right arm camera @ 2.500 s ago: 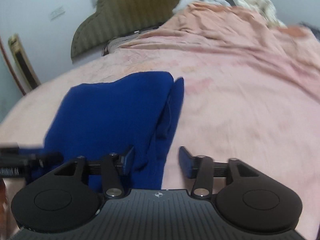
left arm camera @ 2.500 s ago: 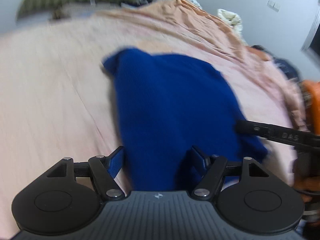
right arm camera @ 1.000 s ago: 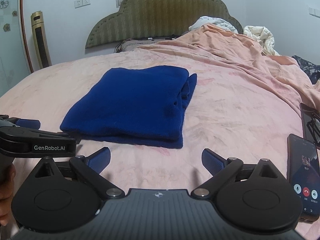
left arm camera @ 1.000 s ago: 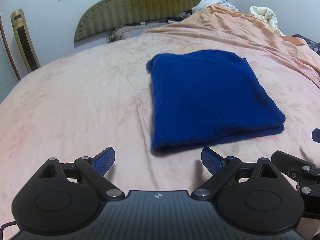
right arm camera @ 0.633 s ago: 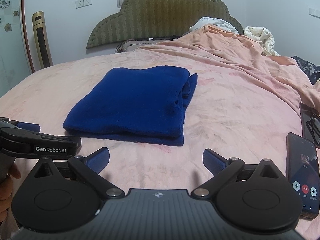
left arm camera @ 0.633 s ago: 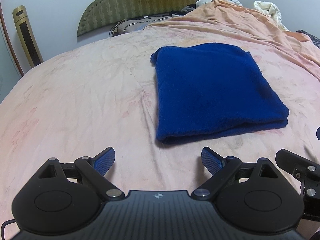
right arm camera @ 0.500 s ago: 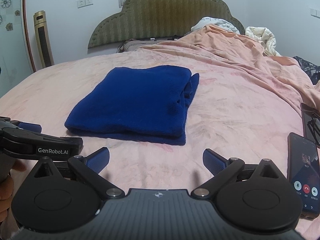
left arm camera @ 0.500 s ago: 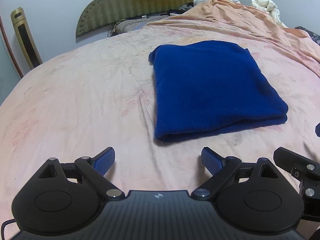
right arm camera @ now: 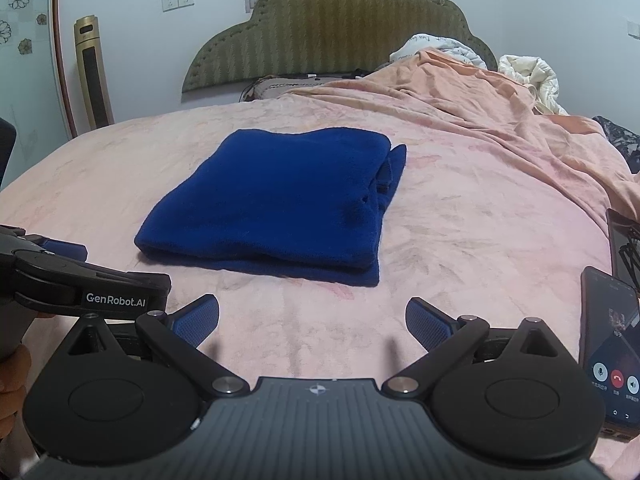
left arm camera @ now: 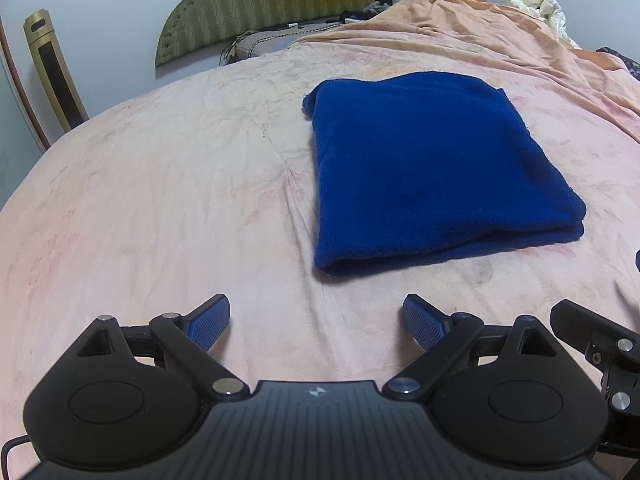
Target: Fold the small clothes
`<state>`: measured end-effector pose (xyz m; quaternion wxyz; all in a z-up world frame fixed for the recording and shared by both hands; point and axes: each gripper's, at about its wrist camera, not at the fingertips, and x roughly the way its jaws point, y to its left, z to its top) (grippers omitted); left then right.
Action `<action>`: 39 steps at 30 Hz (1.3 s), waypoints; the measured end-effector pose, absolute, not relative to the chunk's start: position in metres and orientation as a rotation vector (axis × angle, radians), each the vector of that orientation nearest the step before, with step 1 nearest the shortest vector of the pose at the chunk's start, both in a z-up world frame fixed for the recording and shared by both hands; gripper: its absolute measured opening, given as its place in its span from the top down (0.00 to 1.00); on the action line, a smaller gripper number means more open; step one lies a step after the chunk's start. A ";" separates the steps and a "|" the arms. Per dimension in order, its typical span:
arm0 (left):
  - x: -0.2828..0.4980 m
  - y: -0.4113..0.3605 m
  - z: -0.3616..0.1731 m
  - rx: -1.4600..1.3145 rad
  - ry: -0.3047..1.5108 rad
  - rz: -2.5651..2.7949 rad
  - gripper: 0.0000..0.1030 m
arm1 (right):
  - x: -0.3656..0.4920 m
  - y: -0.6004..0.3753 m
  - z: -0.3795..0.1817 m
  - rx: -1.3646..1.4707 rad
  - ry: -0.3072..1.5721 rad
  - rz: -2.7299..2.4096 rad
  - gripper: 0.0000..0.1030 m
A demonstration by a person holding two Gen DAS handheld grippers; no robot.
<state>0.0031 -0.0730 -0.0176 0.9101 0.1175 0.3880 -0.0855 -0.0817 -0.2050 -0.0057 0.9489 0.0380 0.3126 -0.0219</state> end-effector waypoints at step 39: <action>0.002 -0.070 -0.018 0.250 0.800 -0.156 0.08 | -0.078 -0.215 -0.005 0.115 0.649 -0.072 0.01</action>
